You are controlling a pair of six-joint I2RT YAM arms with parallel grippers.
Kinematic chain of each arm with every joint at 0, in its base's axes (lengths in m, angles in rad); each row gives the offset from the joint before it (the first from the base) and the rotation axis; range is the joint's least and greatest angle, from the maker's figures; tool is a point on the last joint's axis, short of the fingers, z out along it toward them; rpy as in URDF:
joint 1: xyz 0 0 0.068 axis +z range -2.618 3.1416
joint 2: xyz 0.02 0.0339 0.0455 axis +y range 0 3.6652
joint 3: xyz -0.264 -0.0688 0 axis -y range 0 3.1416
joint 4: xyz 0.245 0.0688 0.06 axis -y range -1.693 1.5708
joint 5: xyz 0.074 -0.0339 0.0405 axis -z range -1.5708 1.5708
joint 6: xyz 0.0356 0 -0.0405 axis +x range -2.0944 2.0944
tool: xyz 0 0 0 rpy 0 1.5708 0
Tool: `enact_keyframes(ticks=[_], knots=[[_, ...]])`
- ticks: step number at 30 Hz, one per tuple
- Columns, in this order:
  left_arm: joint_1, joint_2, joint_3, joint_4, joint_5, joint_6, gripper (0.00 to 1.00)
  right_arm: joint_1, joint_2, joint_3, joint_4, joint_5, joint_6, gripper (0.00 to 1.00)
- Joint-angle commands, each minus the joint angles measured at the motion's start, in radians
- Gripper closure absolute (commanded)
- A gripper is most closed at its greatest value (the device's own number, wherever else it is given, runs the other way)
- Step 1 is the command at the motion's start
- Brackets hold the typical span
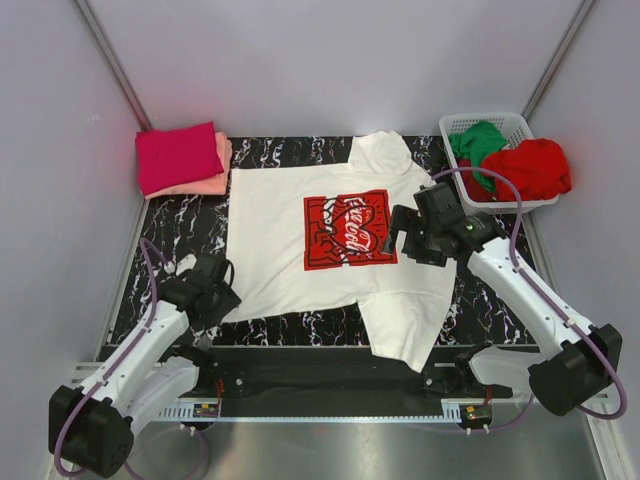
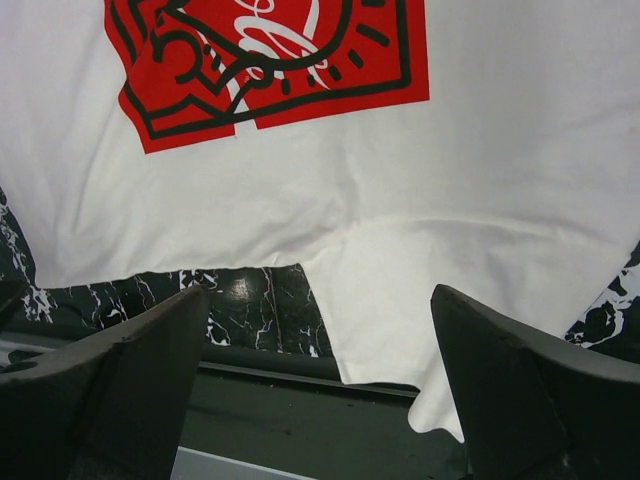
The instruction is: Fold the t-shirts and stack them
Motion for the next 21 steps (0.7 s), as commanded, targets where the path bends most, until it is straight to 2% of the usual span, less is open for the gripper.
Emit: enact_keyframes(ticks=[1,5,12,21], knots=[[-0.030,-0.003,-0.005,-0.041,-0.124,-0.107,0.46,0.008,-0.075,0.002,-0.032,0.004,0.028,0.00],[-0.053,0.015,-0.057,-0.025,-0.127,-0.153,0.44,0.008,-0.083,-0.008,-0.068,0.030,0.040,0.00],[-0.052,0.035,-0.109,0.083,-0.140,-0.136,0.44,0.008,-0.111,-0.058,-0.075,0.025,0.051,0.00],[-0.052,0.032,-0.111,0.160,-0.181,-0.112,0.51,0.008,-0.135,-0.107,-0.075,0.022,0.056,0.00]])
